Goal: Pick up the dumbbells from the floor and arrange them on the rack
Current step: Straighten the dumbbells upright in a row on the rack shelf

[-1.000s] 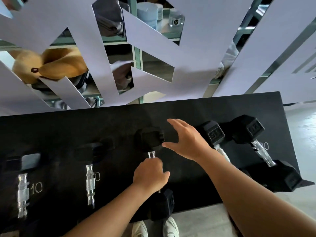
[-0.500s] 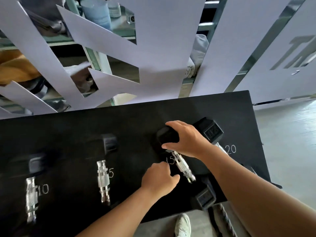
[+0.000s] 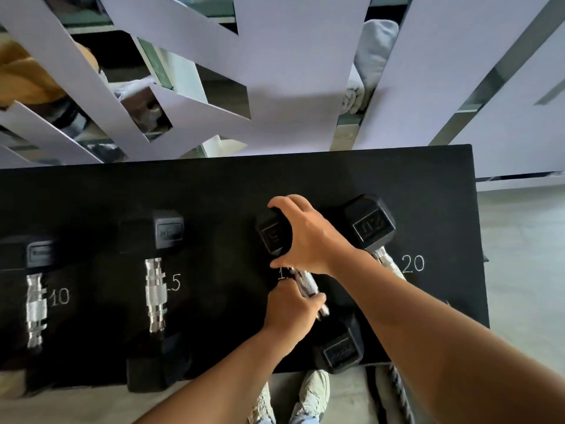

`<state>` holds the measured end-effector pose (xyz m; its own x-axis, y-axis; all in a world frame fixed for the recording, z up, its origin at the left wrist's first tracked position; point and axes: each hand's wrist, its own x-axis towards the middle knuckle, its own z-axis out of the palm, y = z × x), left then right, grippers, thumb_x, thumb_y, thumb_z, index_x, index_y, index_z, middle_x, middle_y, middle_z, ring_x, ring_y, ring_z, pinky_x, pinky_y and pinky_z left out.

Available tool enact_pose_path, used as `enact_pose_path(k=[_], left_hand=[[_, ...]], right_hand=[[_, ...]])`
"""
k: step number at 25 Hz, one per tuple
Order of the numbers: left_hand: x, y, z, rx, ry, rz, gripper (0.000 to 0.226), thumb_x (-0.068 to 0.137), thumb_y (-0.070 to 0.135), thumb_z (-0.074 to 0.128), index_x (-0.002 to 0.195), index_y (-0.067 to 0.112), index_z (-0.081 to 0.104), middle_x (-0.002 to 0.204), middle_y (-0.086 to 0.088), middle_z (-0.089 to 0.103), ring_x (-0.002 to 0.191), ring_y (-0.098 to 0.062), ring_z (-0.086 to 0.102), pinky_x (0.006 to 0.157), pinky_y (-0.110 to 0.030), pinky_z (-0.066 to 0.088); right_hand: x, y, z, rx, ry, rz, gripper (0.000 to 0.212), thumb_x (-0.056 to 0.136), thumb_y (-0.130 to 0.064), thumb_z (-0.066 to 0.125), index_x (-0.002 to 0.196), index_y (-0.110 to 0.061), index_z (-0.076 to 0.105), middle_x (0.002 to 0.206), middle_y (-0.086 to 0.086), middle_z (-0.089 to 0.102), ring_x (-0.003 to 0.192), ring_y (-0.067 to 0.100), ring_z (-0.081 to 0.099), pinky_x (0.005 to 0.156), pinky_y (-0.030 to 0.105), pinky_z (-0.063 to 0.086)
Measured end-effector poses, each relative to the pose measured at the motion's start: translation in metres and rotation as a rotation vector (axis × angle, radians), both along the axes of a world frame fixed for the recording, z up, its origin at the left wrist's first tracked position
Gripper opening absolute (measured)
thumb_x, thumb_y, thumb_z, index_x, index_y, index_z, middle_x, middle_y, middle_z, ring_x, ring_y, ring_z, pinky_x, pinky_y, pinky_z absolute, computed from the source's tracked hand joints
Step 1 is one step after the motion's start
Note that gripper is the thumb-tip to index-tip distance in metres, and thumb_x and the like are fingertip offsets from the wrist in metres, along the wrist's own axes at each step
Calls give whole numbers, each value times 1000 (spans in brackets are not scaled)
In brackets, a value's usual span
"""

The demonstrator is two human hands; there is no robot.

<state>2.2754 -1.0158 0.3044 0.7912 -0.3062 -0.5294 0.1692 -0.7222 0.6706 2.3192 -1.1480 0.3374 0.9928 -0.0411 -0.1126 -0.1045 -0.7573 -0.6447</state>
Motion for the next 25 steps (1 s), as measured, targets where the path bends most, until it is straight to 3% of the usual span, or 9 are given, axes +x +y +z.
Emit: enact_pose_path(k=[7,12,16,20,23,25], left_hand=[[1,2,4,-14,-29,37,37,70,20,79,52,15,47,43,6,51,31,-4,47,35,-11,30],[22,32,1,63,-97,-101,38,64,28,75,48,14,45,41,6,48,36,-8,43,36,-15,28],[28,44,2,62,-124,-167,38,68,29,77,50,10,49,43,1,53,37,-9,45,38,-19,34],[27,38,0,30,-133,-178,44,70,29,77,48,14,42,42,5,47,38,-10,42,41,-20,33],[29,39,-2,42,-150,-232,42,72,34,77,52,12,48,48,2,54,46,-16,54,46,-28,43],[29,39,4,106,-175,-311,42,75,42,77,57,15,50,57,2,59,62,-19,66,54,-29,48]], right_hand=[[-1,3,2,28,-61,-74,99,54,-37,97,136,-40,41,129,-14,47,105,15,57,80,32,57],[-5,15,-1,27,-62,-291,99,54,-43,97,134,-39,39,131,-12,47,101,15,54,75,25,44],[-8,21,2,43,-39,-349,98,56,-42,97,136,-36,40,132,-11,46,107,17,55,85,34,52],[-7,20,7,35,-48,-314,96,55,-41,97,134,-34,44,125,-11,49,105,16,55,84,33,52],[-7,18,10,3,-25,-293,97,56,-44,96,136,-34,42,128,-11,48,103,15,54,83,33,51],[-8,19,18,-43,26,-280,99,60,-49,94,140,-34,39,132,-9,47,105,18,55,83,35,53]])
